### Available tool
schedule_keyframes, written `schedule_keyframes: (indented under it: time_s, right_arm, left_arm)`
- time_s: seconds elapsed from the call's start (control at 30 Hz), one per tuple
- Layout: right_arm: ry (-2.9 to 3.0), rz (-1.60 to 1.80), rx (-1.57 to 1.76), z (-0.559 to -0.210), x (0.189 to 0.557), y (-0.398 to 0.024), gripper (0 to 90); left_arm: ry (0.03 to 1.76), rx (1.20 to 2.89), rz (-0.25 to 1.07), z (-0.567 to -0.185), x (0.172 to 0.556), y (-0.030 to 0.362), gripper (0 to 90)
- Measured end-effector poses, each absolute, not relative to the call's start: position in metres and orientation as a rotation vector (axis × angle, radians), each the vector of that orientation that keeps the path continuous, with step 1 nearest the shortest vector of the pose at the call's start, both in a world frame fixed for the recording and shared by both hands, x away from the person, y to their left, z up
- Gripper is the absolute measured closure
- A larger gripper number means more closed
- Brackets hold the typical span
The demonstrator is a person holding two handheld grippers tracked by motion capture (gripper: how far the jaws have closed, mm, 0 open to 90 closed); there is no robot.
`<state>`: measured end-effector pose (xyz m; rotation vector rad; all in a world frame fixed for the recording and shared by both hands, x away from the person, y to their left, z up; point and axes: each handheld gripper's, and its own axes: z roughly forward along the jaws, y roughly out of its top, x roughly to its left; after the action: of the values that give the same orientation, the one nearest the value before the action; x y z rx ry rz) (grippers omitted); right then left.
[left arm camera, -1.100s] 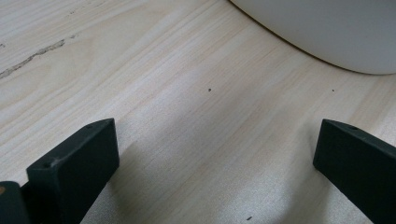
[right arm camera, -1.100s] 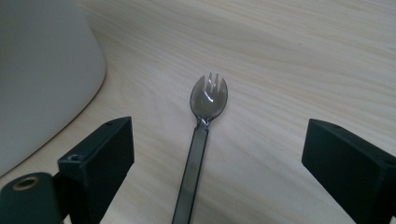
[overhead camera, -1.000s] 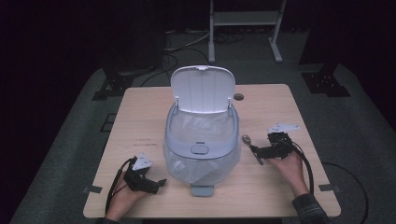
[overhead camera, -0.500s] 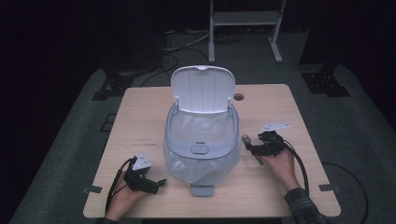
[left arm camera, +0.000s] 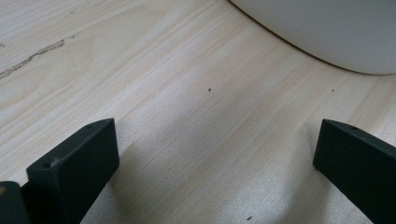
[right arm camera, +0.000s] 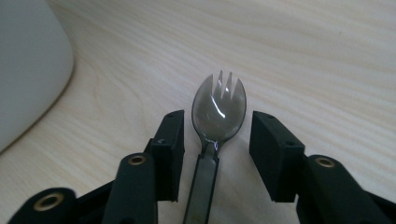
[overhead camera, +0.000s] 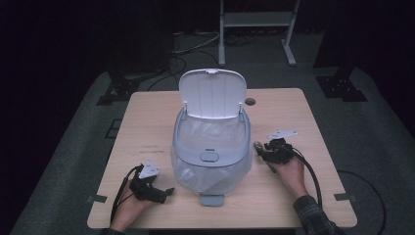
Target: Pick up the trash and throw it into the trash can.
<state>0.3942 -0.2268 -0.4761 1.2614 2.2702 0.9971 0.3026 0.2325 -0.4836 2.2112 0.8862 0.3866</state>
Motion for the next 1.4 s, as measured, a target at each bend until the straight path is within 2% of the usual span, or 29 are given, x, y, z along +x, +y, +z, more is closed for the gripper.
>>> schedule_keyframes:
  time_s: [0.5,0.97,1.4]
  right_arm:
    - [2.275,0.984,1.261,-0.477,0.389,-0.228,78.5]
    - [2.306,0.994,1.265,-0.474,0.388,-0.233,79.0]
    - [2.312,1.072,1.264,-0.457,0.38,-0.246,79.1]
  left_arm:
    - [0.885,2.212,0.387,-0.484,0.303,0.233,0.0]
    - [0.886,2.211,0.387,-0.484,0.303,0.233,0.0]
    - [0.886,2.212,0.387,-0.484,0.303,0.233,0.0]
